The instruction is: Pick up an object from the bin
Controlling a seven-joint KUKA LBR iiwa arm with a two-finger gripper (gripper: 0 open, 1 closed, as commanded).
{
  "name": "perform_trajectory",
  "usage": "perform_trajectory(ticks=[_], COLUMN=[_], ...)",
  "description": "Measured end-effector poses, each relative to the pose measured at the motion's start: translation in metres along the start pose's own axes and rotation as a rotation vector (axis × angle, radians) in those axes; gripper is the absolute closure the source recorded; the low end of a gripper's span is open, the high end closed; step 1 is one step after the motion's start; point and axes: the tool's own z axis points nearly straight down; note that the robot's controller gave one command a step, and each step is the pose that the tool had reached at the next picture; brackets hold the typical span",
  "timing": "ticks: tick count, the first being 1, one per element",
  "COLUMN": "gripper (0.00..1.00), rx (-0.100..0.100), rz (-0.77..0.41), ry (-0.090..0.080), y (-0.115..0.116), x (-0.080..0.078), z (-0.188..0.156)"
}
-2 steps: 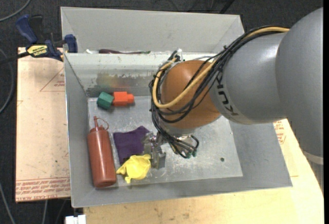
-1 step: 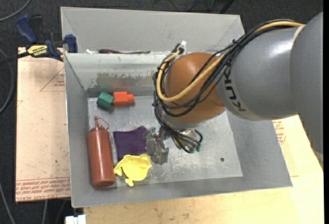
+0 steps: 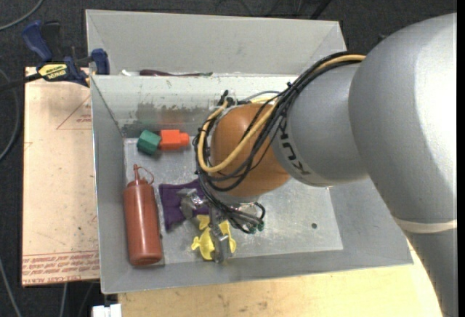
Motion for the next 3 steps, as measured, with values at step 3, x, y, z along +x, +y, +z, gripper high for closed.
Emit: perform_trajectory(ticks=[3], gripper=[1.0], rx=[0.002], rz=[0.017], ry=[-0.01], y=[-0.016], x=[0.003], z=[-0.158])
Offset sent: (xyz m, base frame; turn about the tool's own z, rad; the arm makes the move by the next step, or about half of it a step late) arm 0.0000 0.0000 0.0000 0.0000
